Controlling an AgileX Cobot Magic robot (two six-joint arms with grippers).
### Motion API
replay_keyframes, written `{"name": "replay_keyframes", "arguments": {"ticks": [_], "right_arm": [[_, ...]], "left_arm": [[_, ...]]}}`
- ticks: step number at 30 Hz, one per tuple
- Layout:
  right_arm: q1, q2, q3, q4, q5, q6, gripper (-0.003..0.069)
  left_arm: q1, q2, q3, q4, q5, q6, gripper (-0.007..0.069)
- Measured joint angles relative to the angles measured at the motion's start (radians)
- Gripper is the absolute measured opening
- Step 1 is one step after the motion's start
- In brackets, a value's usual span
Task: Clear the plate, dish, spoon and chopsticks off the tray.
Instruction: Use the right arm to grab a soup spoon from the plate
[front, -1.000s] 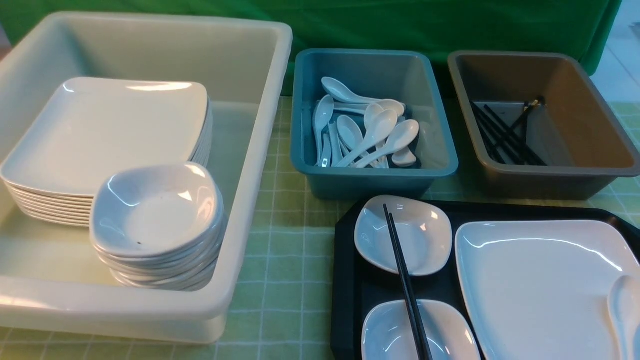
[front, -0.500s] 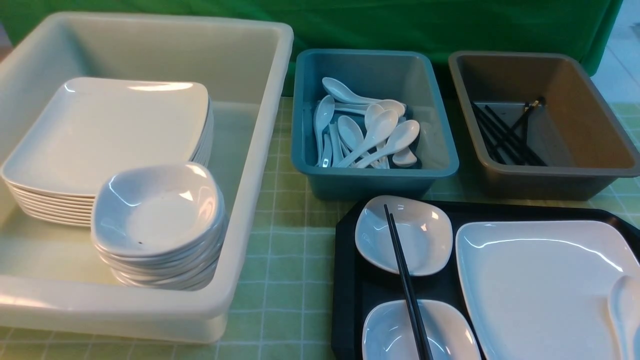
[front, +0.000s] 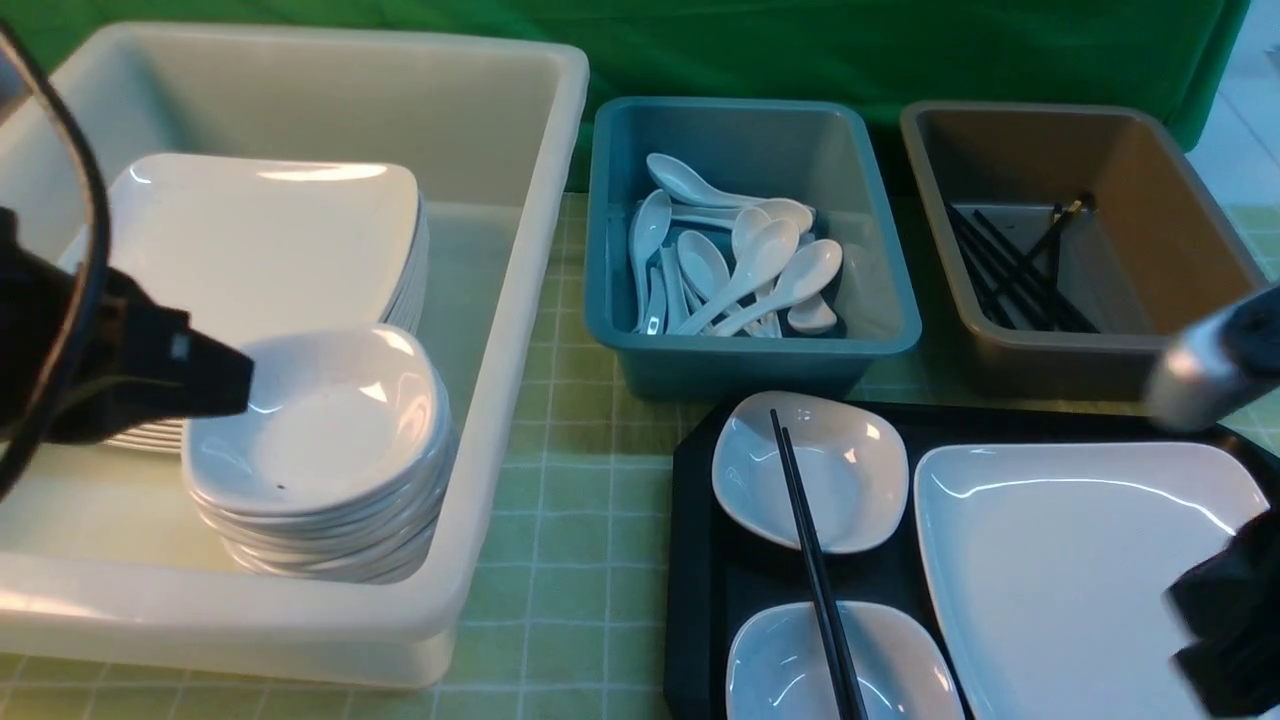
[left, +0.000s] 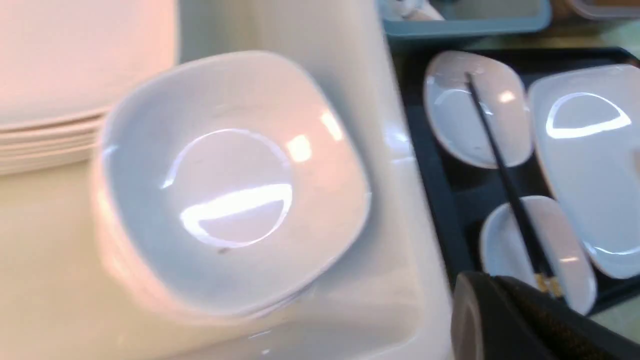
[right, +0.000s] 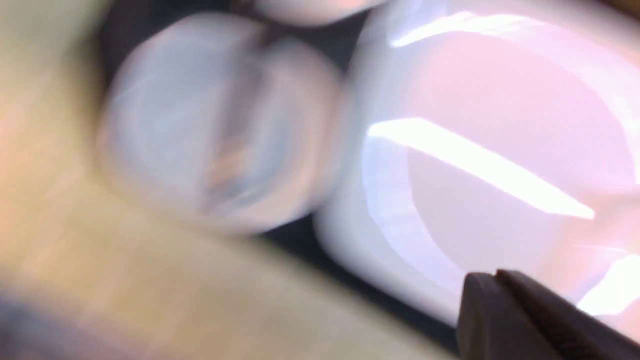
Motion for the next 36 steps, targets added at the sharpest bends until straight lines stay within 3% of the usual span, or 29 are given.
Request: {"name": "replay_keyframes", "arguments": {"ticks": [5, 6, 7, 8, 11, 13, 14, 16, 18, 21, 22, 25, 31, 36], "right_arm": [[-0.048, 0.114, -0.007, 0.091, 0.009, -0.139, -0.0008], [-0.119, 0.138, -0.007, 0.098, 0.013, -0.170, -0.0009], [-0.142, 0.140, -0.007, 0.098, 0.013, -0.178, -0.0009], [-0.247, 0.147, -0.007, 0.098, 0.011, -0.207, -0.0009], [-0.475, 0.147, -0.008, 0.095, 0.008, -0.221, -0.0008], [-0.577, 0.147, -0.008, 0.090, 0.008, -0.218, 0.0000], [-0.675, 0.147, -0.008, 0.087, 0.012, -0.208, 0.0022], [-0.731, 0.147, -0.008, 0.085, 0.017, -0.203, 0.0055], [-0.788, 0.147, -0.008, 0.080, 0.017, -0.190, 0.0150], [-0.801, 0.147, 0.007, 0.080, -0.015, -0.185, 0.0295], [-0.801, 0.147, 0.030, 0.082, -0.049, -0.183, 0.0386], [-0.799, 0.151, 0.095, 0.083, -0.107, -0.180, 0.0465], [-0.799, 0.257, 0.233, 0.083, -0.256, -0.164, 0.0498], [-0.790, 0.379, 0.251, 0.083, -0.344, -0.164, 0.0498]], "left_arm": [[-0.207, 0.049, -0.025, 0.035, -0.013, -0.065, -0.0020], [-0.312, 0.078, -0.037, 0.093, -0.015, -0.126, -0.0020], [-0.326, 0.087, -0.038, 0.101, -0.015, -0.142, -0.0020], [-0.437, 0.130, -0.050, 0.171, -0.025, -0.200, -0.0020], [-0.645, 0.225, -0.077, 0.280, -0.077, -0.308, -0.0020], [-0.718, 0.285, -0.098, 0.301, -0.102, -0.333, -0.0020], [-0.767, 0.333, -0.128, 0.309, -0.126, -0.341, -0.0020], [-0.809, 0.392, -0.166, 0.310, -0.139, -0.340, -0.0020], [-0.850, 0.484, -0.230, 0.311, -0.152, -0.316, -0.0020], [-0.874, 0.579, -0.315, 0.311, -0.156, -0.274, -0.0020], [-0.881, 0.621, -0.358, 0.311, -0.159, -0.236, -0.0020], [-0.888, 0.674, -0.421, 0.303, -0.165, -0.168, -0.0020], [-0.893, 0.723, -0.469, 0.238, -0.263, -0.039, -0.0020], [-0.893, 0.732, -0.469, 0.235, -0.309, -0.017, -0.0019]]}}
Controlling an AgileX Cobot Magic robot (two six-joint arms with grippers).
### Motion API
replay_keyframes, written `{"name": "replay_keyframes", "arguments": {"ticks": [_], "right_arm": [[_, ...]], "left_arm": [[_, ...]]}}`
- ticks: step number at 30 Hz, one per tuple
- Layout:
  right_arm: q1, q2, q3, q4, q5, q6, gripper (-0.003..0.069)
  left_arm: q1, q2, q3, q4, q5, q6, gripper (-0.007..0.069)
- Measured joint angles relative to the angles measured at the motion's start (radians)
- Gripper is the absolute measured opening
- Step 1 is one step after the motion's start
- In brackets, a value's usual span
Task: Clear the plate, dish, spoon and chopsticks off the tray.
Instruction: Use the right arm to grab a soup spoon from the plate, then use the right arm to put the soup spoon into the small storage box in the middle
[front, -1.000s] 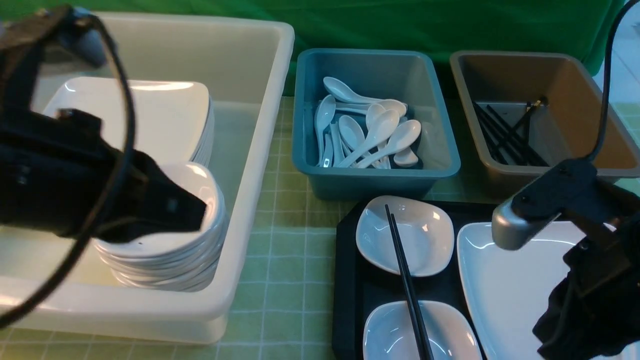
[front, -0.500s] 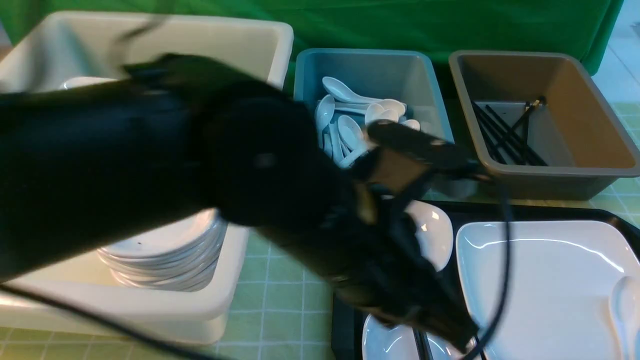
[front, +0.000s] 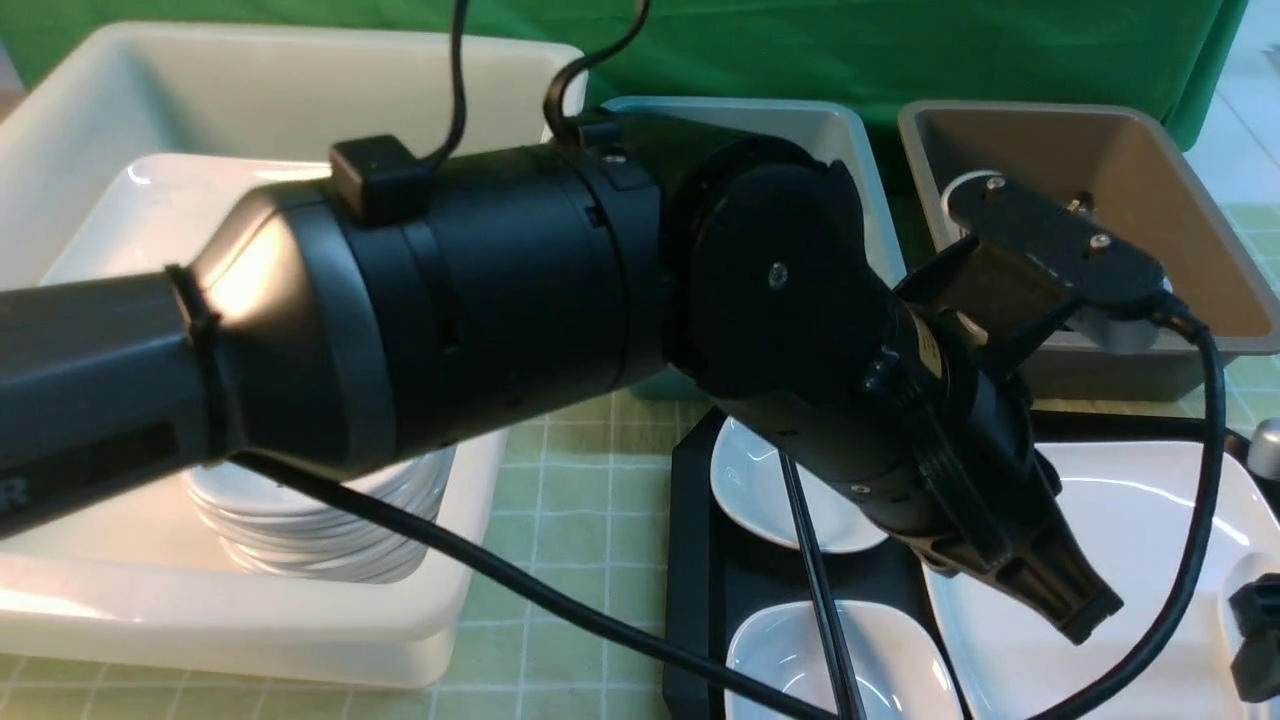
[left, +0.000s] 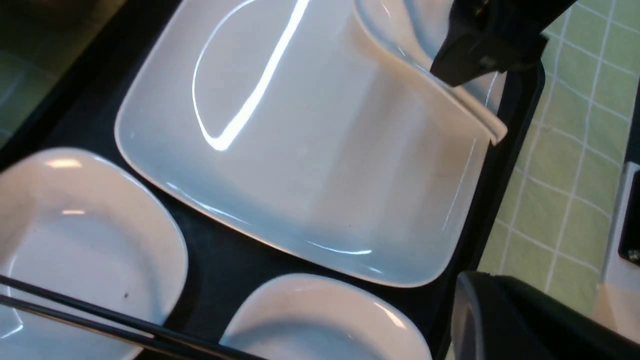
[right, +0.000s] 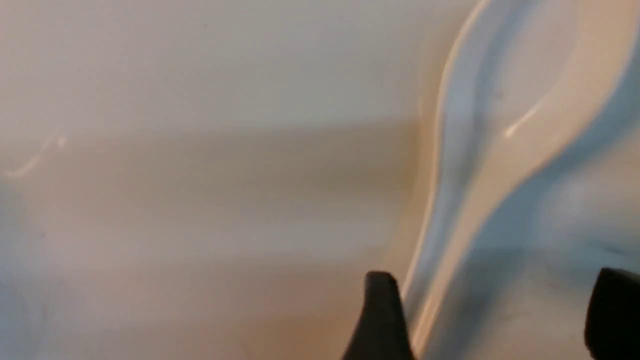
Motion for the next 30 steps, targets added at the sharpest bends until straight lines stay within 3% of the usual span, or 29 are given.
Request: {"name": "replay_keyframes", "arguments": {"ticks": [4, 7, 11, 13, 17, 22, 25, 28, 30], "right_arm": [[0.022, 0.080, 0.000, 0.000, -0.032, 0.000, 0.0498], [0.040, 0.134, -0.004, 0.000, -0.032, 0.000, 0.0449], [0.052, 0.147, -0.018, -0.022, -0.030, 0.000, 0.0176], [0.058, 0.143, -0.022, -0.018, -0.023, -0.002, 0.0121], [0.074, 0.094, -0.054, 0.019, 0.036, -0.010, 0.0129], [0.104, -0.016, -0.215, 0.156, 0.072, -0.098, 0.0129], [0.141, 0.027, -0.455, 0.350, 0.086, -0.243, 0.0129], [0.181, 0.121, -0.615, 0.404, 0.103, -0.278, 0.0129], [0.241, 0.257, -0.832, 0.421, 0.111, -0.291, 0.0129]], "left_arm": [[0.000, 0.002, 0.000, 0.025, -0.007, 0.002, -0.0019], [0.002, 0.003, 0.000, 0.035, -0.008, -0.015, -0.0019], [0.004, 0.006, 0.000, 0.053, -0.008, -0.029, -0.0019], [0.005, 0.006, 0.000, 0.064, -0.008, -0.031, -0.0018], [0.041, 0.001, -0.001, 0.078, -0.015, -0.053, -0.0018], [0.188, -0.043, -0.024, 0.097, -0.002, -0.101, -0.0018], [0.381, -0.114, -0.030, 0.107, 0.021, -0.123, -0.0018], [0.478, -0.154, -0.030, 0.114, 0.055, -0.127, -0.0018], [0.539, -0.186, -0.030, 0.122, 0.109, -0.127, -0.0018]]}}
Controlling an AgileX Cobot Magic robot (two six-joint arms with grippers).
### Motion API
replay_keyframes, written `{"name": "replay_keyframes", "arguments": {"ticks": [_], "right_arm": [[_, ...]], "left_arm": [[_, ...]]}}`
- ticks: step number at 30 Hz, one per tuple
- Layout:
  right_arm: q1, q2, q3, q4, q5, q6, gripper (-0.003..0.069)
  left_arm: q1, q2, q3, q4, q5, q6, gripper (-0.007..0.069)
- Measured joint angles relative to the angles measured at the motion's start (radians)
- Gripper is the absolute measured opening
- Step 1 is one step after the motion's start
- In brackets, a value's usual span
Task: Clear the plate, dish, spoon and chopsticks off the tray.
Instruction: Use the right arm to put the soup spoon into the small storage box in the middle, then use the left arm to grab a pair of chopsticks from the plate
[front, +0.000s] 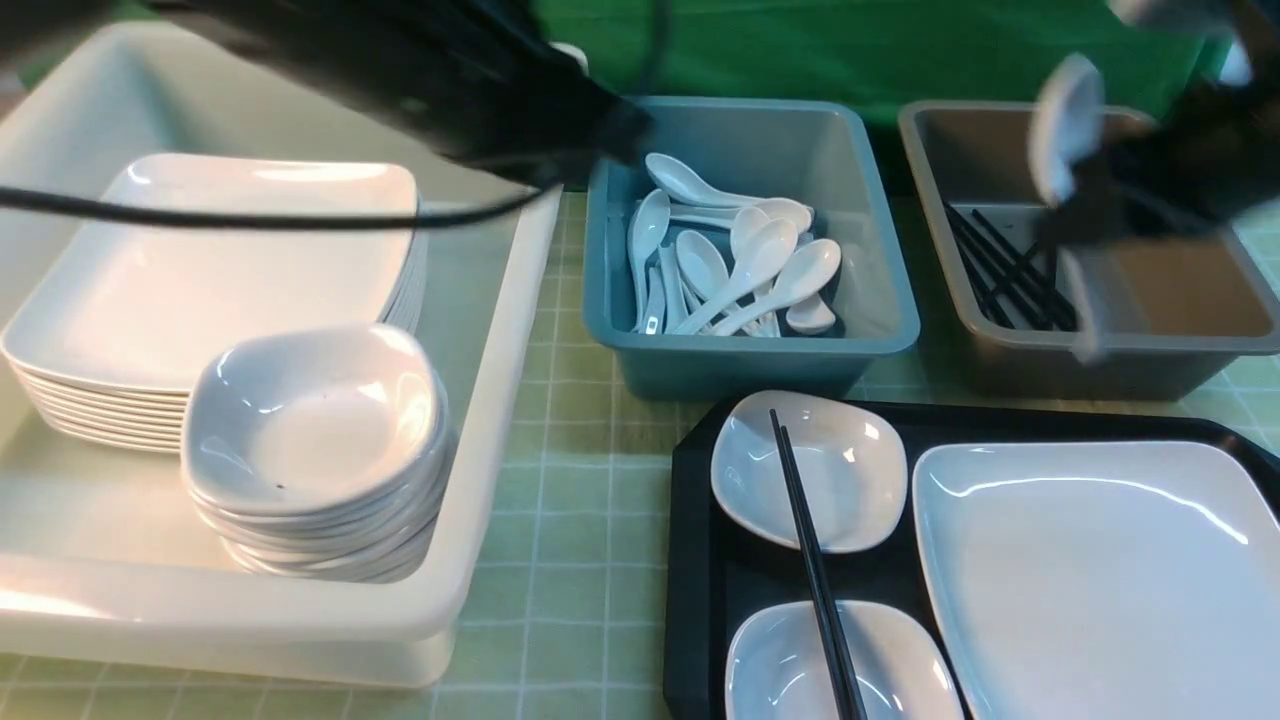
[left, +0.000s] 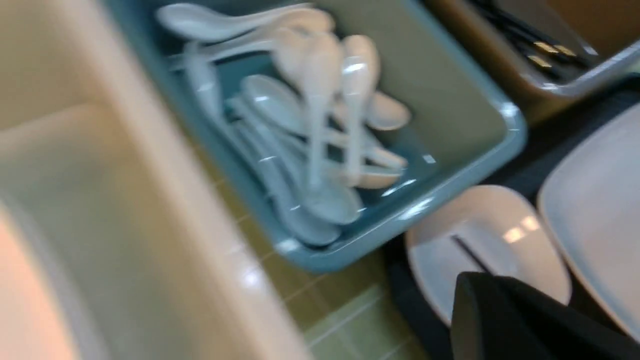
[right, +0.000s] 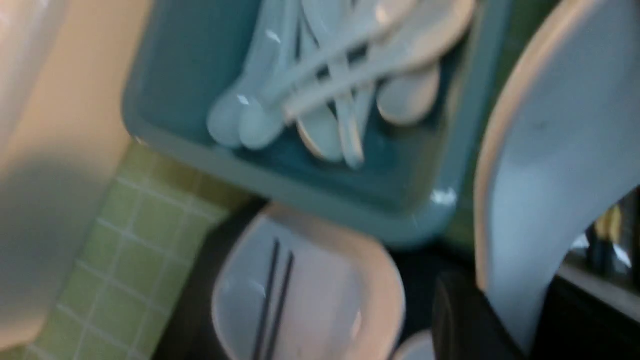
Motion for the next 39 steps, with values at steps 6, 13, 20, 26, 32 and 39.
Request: {"name": "replay_keyframes", "arguments": {"ticks": [6, 13, 20, 26, 32, 39], "right_arm": [[0.127, 0.359, -0.450, 0.007, 0.006, 0.060, 0.0139], [0.161, 0.568, -0.702, -0.025, 0.132, 0.154, 0.0404], [0.160, 0.457, -0.694, -0.174, 0.259, 0.247, 0.0394], [0.188, 0.109, -0.260, -0.222, 0.268, 0.205, 0.0044], [0.246, -0.132, 0.183, -0.385, 0.201, 0.221, 0.0172], [0.180, -0.343, 0.418, -0.519, 0.136, 0.302, 0.0243]], "left_arm": [[0.031, -0.052, 0.000, -0.007, 0.120, 0.000, -0.0018], [0.031, -0.092, 0.000, -0.029, 0.170, 0.000, -0.0018], [0.032, -0.123, 0.028, -0.043, 0.170, 0.001, -0.0018], [0.011, -0.189, 0.134, -0.047, 0.184, 0.057, -0.0018], [-0.121, -0.219, 0.263, -0.093, 0.149, 0.058, -0.0018], [-0.405, -0.052, 0.268, 0.019, 0.071, -0.204, -0.0018]]}}
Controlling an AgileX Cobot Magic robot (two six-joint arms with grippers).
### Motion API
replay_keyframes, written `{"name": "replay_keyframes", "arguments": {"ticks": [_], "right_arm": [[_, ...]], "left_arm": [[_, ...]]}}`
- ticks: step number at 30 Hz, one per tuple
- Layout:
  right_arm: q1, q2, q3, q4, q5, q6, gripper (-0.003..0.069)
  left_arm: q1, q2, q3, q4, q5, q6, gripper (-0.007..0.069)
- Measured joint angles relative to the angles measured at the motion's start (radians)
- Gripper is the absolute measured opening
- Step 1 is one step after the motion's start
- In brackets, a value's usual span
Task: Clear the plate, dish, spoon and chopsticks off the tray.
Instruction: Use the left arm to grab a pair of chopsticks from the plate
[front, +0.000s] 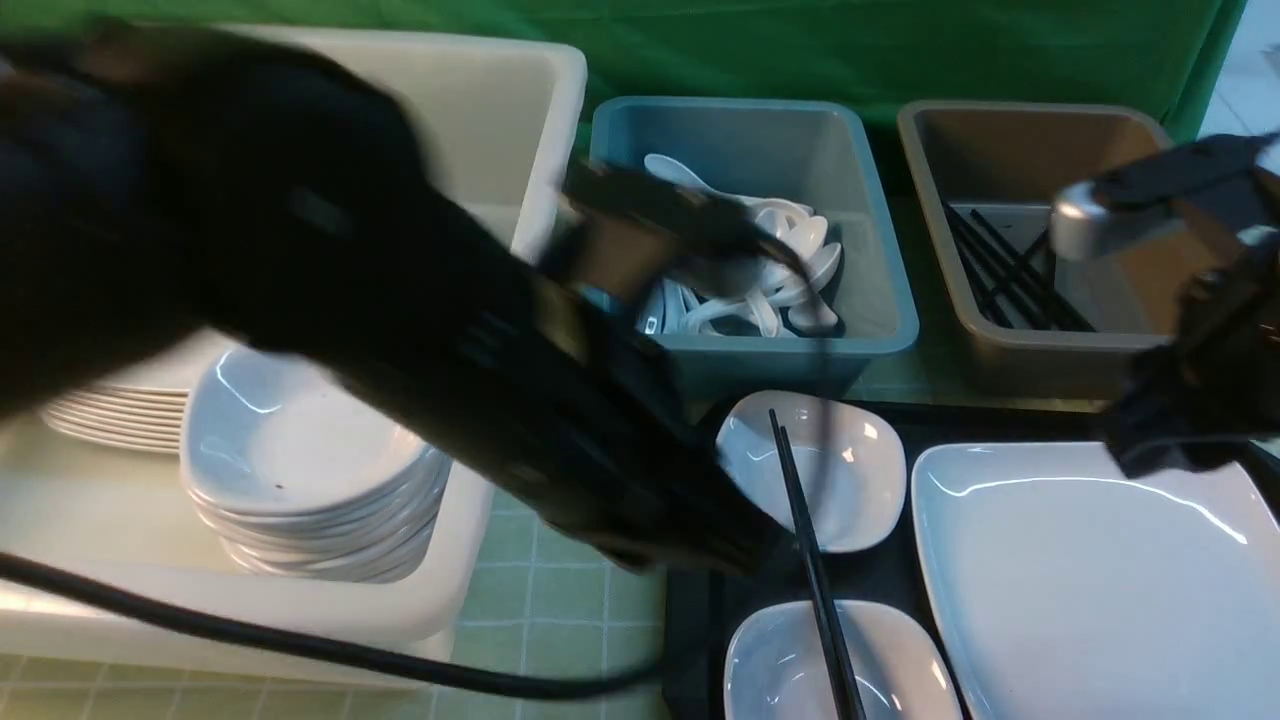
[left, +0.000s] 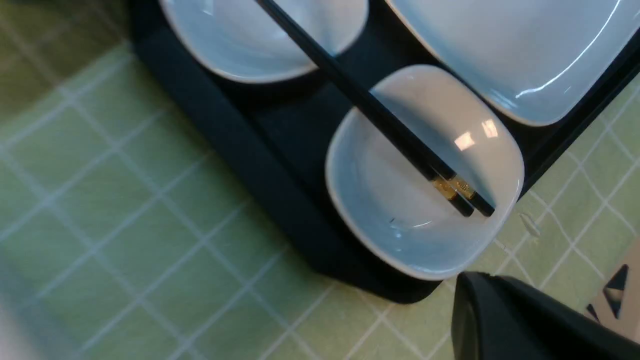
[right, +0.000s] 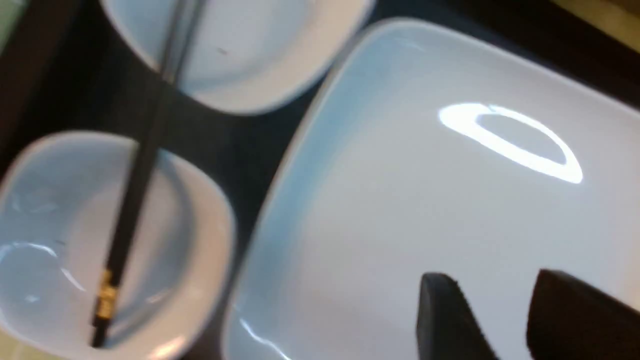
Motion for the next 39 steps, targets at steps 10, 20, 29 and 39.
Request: {"name": "replay_keyframes", "arguments": {"ticks": [10, 20, 29, 39], "right_arm": [[-0.082, -0.152, 0.030, -0.008, -0.012, 0.013, 0.0246], [-0.082, -0.172, 0.030, -0.005, -0.027, -0.017, 0.0246], [-0.082, -0.172, 0.030, 0.003, -0.054, -0.032, 0.0246], [-0.082, -0.174, 0.030, 0.004, -0.054, -0.033, 0.0246]], "left_arm": [[-0.132, 0.414, -0.272, 0.128, 0.075, -0.390, 0.0209], [-0.132, 0.567, -0.323, 0.080, 0.048, -0.472, 0.0477], [-0.132, 0.605, -0.326, 0.084, 0.032, -0.502, 0.0308], [-0.131, 0.627, -0.340, 0.085, 0.048, -0.473, 0.0063]]}}
